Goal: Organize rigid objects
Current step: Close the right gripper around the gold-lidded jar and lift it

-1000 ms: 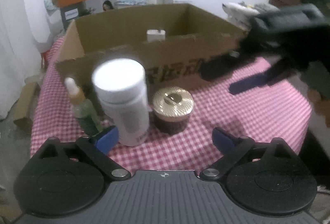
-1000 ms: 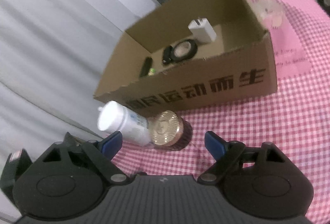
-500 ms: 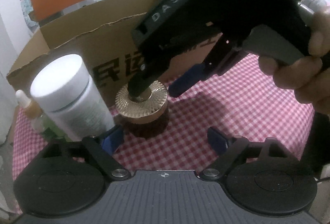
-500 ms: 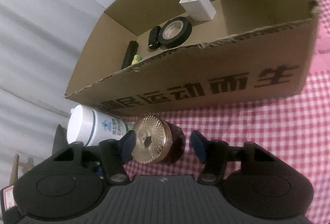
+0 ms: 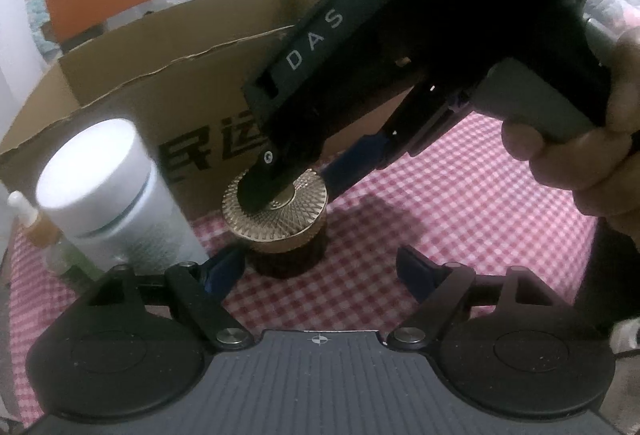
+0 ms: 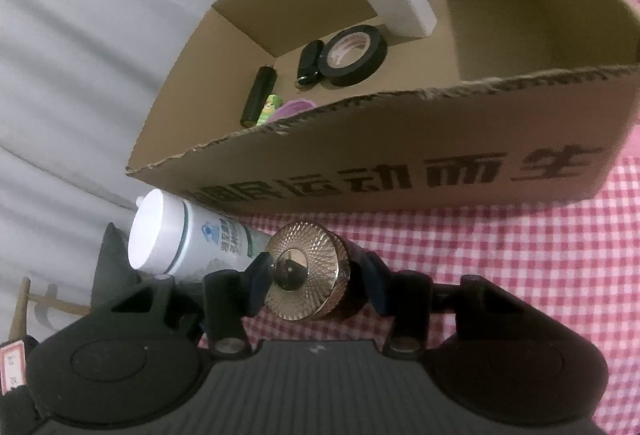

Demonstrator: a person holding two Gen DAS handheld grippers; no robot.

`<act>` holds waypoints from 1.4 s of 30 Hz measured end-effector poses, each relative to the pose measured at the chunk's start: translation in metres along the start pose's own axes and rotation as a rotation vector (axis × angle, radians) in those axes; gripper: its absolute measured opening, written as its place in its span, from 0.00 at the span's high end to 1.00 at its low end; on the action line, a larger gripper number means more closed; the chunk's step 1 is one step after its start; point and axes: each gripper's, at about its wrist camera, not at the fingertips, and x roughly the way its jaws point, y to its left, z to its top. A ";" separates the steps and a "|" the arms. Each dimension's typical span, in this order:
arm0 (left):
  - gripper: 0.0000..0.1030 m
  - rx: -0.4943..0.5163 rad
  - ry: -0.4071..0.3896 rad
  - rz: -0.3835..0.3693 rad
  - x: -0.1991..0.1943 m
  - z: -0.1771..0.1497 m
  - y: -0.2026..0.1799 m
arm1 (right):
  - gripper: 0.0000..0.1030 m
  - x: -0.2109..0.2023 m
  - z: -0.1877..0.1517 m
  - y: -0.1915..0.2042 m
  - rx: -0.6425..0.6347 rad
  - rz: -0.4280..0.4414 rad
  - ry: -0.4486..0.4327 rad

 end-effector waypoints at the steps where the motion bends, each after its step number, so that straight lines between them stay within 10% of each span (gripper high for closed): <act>1: 0.19 0.008 0.000 -0.011 0.000 0.001 -0.002 | 0.50 -0.003 -0.001 -0.002 0.005 -0.004 -0.003; 12: 0.20 0.114 -0.025 -0.122 -0.011 0.002 -0.040 | 0.50 -0.043 -0.033 -0.028 0.101 -0.052 -0.061; 27: 0.45 0.145 0.008 -0.007 0.009 0.014 -0.038 | 0.49 -0.055 -0.049 -0.047 0.181 -0.006 -0.097; 42: 0.45 0.136 0.046 -0.035 0.004 0.012 -0.043 | 0.48 -0.051 -0.062 -0.041 0.202 -0.006 -0.089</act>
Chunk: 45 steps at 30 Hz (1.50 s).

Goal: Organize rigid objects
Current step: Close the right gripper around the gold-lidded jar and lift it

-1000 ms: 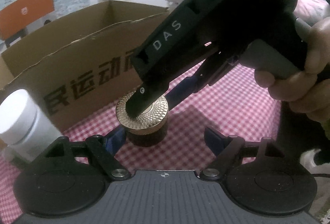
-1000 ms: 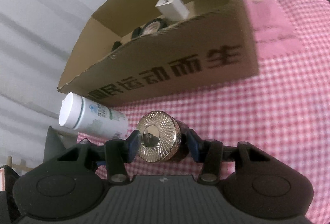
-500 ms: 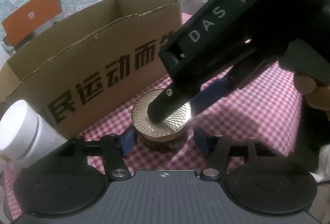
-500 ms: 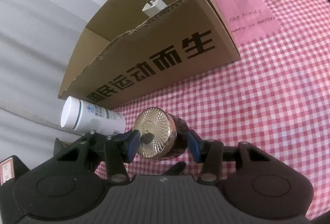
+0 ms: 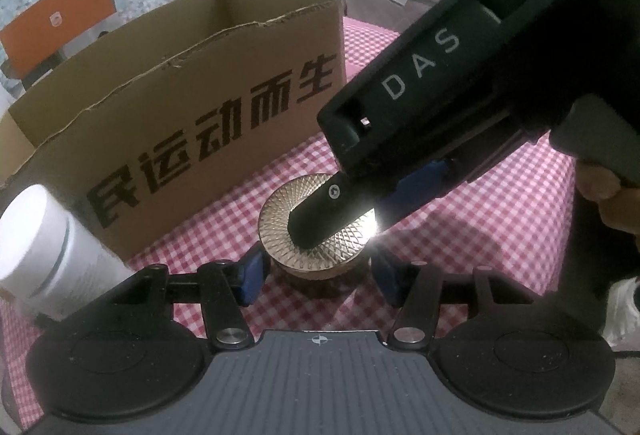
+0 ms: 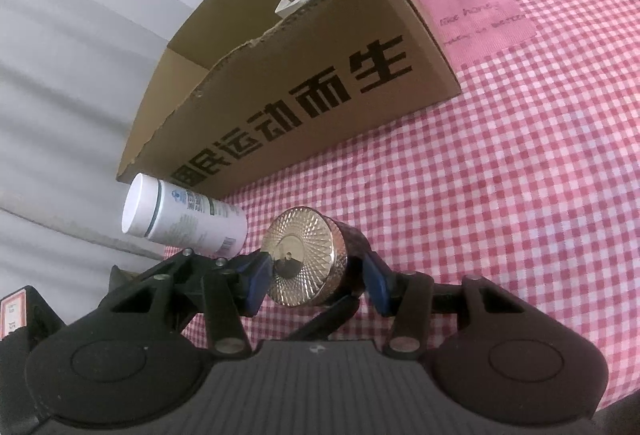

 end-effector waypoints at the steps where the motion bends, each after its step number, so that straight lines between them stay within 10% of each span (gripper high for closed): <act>1: 0.45 -0.002 0.004 -0.001 0.002 0.000 0.000 | 0.48 0.000 0.000 -0.001 0.004 0.002 0.000; 45: 0.46 -0.090 0.006 0.027 -0.006 0.021 0.003 | 0.44 0.000 0.008 0.016 -0.043 0.001 -0.018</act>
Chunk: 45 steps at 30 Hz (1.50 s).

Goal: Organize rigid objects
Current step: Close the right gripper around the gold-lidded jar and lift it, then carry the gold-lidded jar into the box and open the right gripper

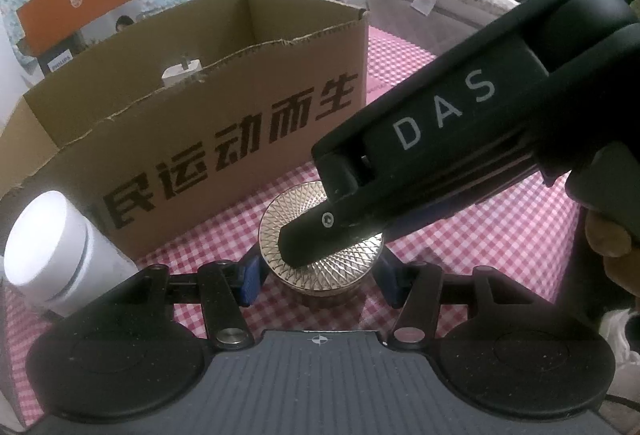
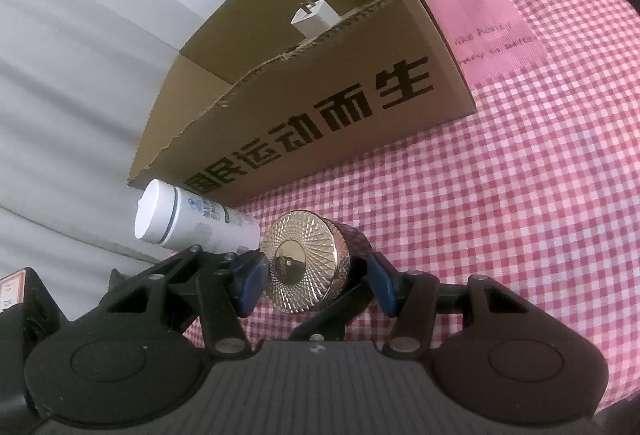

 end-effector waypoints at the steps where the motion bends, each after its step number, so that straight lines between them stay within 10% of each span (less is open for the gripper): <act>1: 0.46 0.000 -0.002 0.001 -0.001 0.000 0.000 | 0.43 -0.001 0.000 0.001 -0.003 0.000 -0.001; 29: 0.46 -0.010 -0.101 0.053 -0.046 0.019 0.006 | 0.43 -0.038 0.012 0.040 -0.096 0.022 -0.074; 38: 0.46 0.003 -0.163 0.083 -0.070 0.067 0.028 | 0.43 -0.064 0.052 0.083 -0.219 0.045 -0.136; 45: 0.46 -0.011 -0.062 0.050 -0.042 0.110 0.069 | 0.43 -0.045 0.115 0.097 -0.230 0.061 -0.071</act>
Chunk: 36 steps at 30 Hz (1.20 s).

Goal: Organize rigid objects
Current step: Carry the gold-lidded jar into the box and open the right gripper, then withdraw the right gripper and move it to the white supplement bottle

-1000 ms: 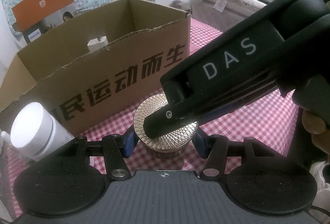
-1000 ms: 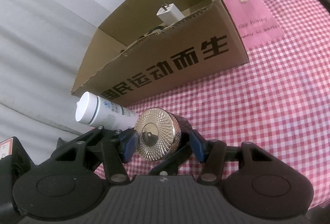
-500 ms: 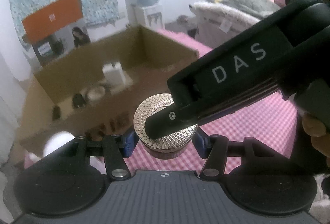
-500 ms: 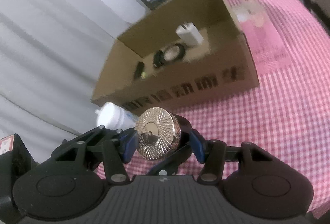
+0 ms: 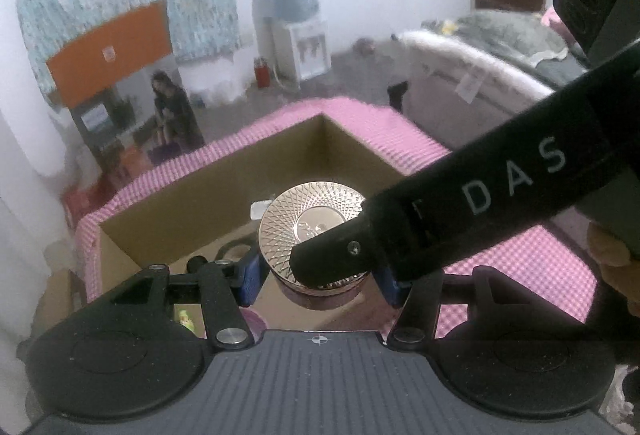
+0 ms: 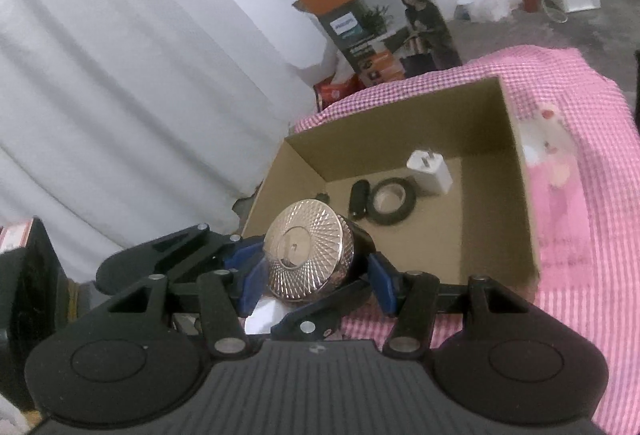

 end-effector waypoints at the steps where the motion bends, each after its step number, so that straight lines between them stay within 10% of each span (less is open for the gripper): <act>1: 0.46 -0.009 0.026 -0.009 0.008 0.003 0.006 | 0.43 0.008 0.008 -0.003 0.004 -0.005 0.021; 18: 0.46 -0.110 0.433 -0.108 0.133 0.005 0.057 | 0.45 0.134 0.051 -0.067 0.127 -0.043 0.347; 29: 0.43 -0.124 0.487 -0.140 0.150 0.005 0.062 | 0.44 0.152 0.053 -0.084 0.162 -0.060 0.388; 36: 0.24 -0.103 0.401 -0.108 0.120 0.015 0.061 | 0.43 0.125 0.057 -0.072 0.142 -0.056 0.306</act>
